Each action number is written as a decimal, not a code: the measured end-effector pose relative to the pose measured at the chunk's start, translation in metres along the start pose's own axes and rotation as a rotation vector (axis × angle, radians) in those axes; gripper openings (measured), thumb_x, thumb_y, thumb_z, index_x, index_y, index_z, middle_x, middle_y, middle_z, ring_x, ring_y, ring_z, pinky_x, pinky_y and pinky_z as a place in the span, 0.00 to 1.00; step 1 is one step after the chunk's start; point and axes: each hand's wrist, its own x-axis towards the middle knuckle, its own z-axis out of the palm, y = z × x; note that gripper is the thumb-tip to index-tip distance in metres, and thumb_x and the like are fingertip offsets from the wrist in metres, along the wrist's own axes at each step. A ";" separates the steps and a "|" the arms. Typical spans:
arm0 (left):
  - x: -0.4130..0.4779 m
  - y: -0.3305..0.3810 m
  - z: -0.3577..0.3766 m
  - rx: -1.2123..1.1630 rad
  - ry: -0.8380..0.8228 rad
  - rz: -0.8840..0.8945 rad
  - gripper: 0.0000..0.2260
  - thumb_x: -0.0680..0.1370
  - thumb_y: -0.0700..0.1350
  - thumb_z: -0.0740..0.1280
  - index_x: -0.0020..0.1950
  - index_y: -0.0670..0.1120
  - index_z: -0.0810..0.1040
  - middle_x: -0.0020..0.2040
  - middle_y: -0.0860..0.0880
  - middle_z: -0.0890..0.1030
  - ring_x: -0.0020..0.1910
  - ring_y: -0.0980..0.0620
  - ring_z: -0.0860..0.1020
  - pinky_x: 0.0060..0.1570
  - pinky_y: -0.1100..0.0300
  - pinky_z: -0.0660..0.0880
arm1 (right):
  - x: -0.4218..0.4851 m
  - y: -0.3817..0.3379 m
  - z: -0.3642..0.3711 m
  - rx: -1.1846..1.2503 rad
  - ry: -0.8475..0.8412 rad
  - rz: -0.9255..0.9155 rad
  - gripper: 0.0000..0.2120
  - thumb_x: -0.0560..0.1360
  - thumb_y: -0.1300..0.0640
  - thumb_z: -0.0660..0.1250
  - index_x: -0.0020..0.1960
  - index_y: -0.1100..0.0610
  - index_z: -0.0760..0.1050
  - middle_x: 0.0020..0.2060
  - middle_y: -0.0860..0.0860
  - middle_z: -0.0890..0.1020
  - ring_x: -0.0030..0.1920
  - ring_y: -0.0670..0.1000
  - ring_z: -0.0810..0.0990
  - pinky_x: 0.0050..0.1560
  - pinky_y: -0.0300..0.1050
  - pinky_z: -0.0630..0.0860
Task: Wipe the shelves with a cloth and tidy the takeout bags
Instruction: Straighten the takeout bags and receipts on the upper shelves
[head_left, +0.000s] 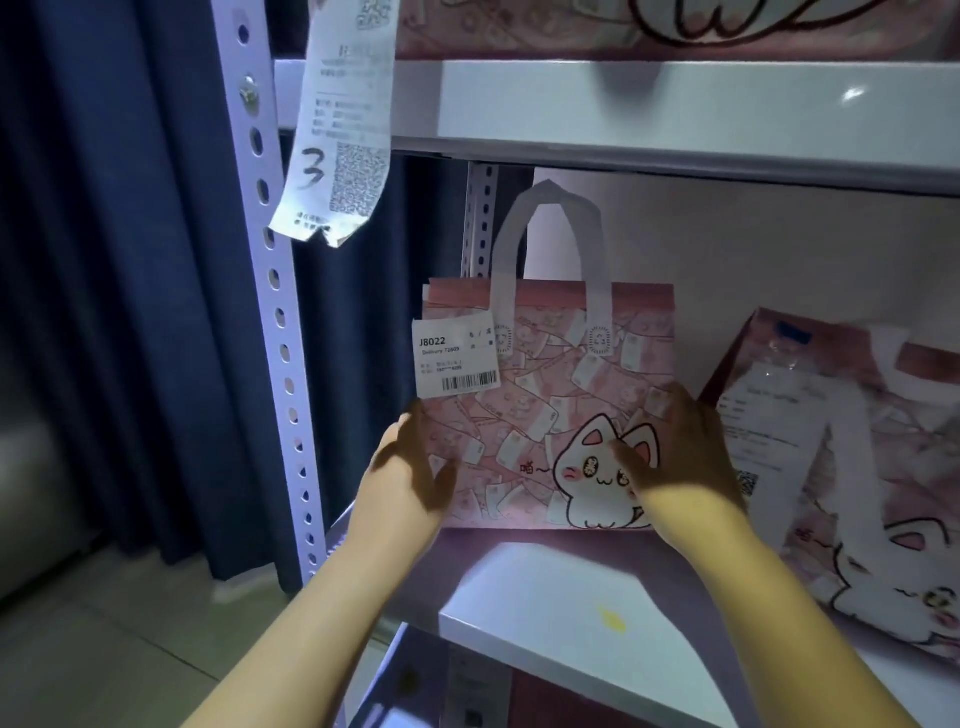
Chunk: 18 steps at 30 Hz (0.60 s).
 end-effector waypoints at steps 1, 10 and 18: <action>0.001 -0.001 0.000 0.002 -0.002 0.002 0.23 0.75 0.45 0.67 0.68 0.46 0.65 0.58 0.48 0.75 0.53 0.48 0.76 0.52 0.54 0.76 | -0.001 -0.001 0.000 0.002 0.005 0.011 0.33 0.72 0.52 0.70 0.71 0.57 0.58 0.66 0.56 0.65 0.65 0.58 0.68 0.58 0.47 0.69; -0.012 0.013 -0.012 -0.105 0.089 -0.025 0.24 0.71 0.47 0.72 0.66 0.49 0.70 0.58 0.54 0.68 0.62 0.54 0.64 0.60 0.55 0.71 | -0.029 -0.008 -0.020 0.086 0.242 -0.039 0.22 0.72 0.56 0.70 0.63 0.55 0.69 0.54 0.53 0.72 0.48 0.52 0.73 0.45 0.44 0.72; -0.028 0.048 -0.006 -0.111 -0.017 0.234 0.18 0.71 0.48 0.72 0.59 0.50 0.74 0.51 0.55 0.75 0.51 0.59 0.72 0.49 0.74 0.69 | -0.074 0.010 -0.044 0.197 0.336 0.039 0.09 0.74 0.53 0.68 0.53 0.52 0.73 0.47 0.48 0.73 0.46 0.47 0.72 0.48 0.41 0.69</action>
